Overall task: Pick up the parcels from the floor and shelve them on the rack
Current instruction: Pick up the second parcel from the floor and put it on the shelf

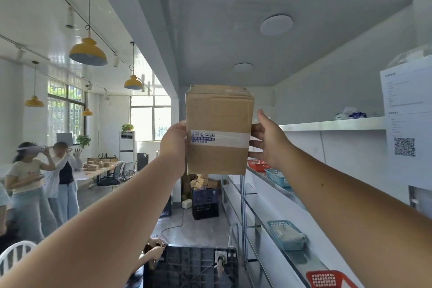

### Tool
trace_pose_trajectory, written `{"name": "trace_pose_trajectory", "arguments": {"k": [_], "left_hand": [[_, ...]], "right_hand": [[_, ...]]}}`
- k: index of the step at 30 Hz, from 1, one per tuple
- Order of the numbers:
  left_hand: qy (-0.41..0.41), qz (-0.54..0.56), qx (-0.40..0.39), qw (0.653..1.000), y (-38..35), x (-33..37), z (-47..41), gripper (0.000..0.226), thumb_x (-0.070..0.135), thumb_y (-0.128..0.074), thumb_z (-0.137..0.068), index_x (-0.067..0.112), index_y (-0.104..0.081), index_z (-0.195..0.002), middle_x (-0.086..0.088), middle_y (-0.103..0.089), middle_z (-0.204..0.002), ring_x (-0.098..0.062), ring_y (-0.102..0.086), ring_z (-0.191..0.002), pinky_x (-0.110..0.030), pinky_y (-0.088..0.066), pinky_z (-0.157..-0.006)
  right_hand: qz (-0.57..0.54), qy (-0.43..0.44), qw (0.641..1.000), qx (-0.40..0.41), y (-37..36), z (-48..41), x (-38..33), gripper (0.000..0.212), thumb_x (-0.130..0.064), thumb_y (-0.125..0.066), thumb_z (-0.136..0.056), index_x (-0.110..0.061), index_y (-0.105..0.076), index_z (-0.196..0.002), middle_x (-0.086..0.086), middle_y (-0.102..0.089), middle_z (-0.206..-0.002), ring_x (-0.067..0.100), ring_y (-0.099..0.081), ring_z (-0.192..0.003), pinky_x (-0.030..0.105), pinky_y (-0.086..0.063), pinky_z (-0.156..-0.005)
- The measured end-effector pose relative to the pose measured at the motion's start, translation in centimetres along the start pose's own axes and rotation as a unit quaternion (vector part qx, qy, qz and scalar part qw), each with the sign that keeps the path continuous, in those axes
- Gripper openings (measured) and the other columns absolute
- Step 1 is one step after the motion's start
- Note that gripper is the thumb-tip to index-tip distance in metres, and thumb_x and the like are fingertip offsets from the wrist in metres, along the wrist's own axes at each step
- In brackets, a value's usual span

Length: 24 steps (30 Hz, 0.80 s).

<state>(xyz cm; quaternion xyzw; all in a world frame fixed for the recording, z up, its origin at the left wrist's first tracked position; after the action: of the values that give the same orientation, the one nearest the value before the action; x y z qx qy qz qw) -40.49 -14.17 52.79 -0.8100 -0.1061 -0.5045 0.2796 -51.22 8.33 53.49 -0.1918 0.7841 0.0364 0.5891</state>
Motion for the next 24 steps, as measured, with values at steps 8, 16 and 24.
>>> {"name": "trace_pose_trajectory", "arguments": {"k": [8,16,24], "left_hand": [[0.013,0.016,0.006,1.0,2.4,-0.1,0.4,0.028,0.016,-0.051,-0.098,0.028,-0.076,-0.091,0.011,-0.078,-0.074,-0.018,-0.069,-0.088,-0.033,-0.053,-0.069],[0.042,0.055,0.028,0.997,3.7,-0.8,-0.4,0.041,0.078,-0.048,-0.098,0.04,-0.065,-0.095,0.007,-0.073,-0.107,-0.021,-0.067,-0.106,-0.049,-0.048,-0.117],[0.043,-0.005,-0.011,0.999,4.0,-0.4,0.4,0.055,0.079,-0.042,-0.099,0.039,-0.072,-0.122,0.002,-0.058,-0.16,-0.026,-0.04,-0.156,-0.054,-0.022,-0.132]], "right_hand": [[-0.017,-0.014,0.999,-0.027,-1.5,0.1,0.5,0.065,-0.074,-0.047,-0.095,-0.02,-0.065,-0.126,0.011,-0.074,-0.119,0.038,-0.073,-0.106,0.052,-0.063,-0.083],[-0.02,-0.015,0.999,-0.04,-3.3,0.2,0.5,0.068,-0.075,-0.047,-0.095,-0.021,-0.062,-0.134,0.014,-0.071,-0.123,0.037,-0.072,-0.108,0.049,-0.063,-0.081],[-0.013,-0.019,0.999,-0.027,-4.0,-0.2,1.5,0.061,-0.075,-0.042,-0.097,-0.027,-0.074,-0.116,0.008,-0.074,-0.117,0.033,-0.069,-0.111,0.06,-0.053,-0.102]]}}
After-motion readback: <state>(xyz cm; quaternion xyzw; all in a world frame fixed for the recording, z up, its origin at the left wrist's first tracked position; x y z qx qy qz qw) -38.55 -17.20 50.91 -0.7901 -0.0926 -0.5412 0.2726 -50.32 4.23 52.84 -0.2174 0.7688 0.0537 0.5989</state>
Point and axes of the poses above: each hand's wrist, its own z-axis away from the middle knuckle, its own y-axis out of the back of the hand, x = y × z, the point moved 5 cm from there along -z, towards the middle knuckle
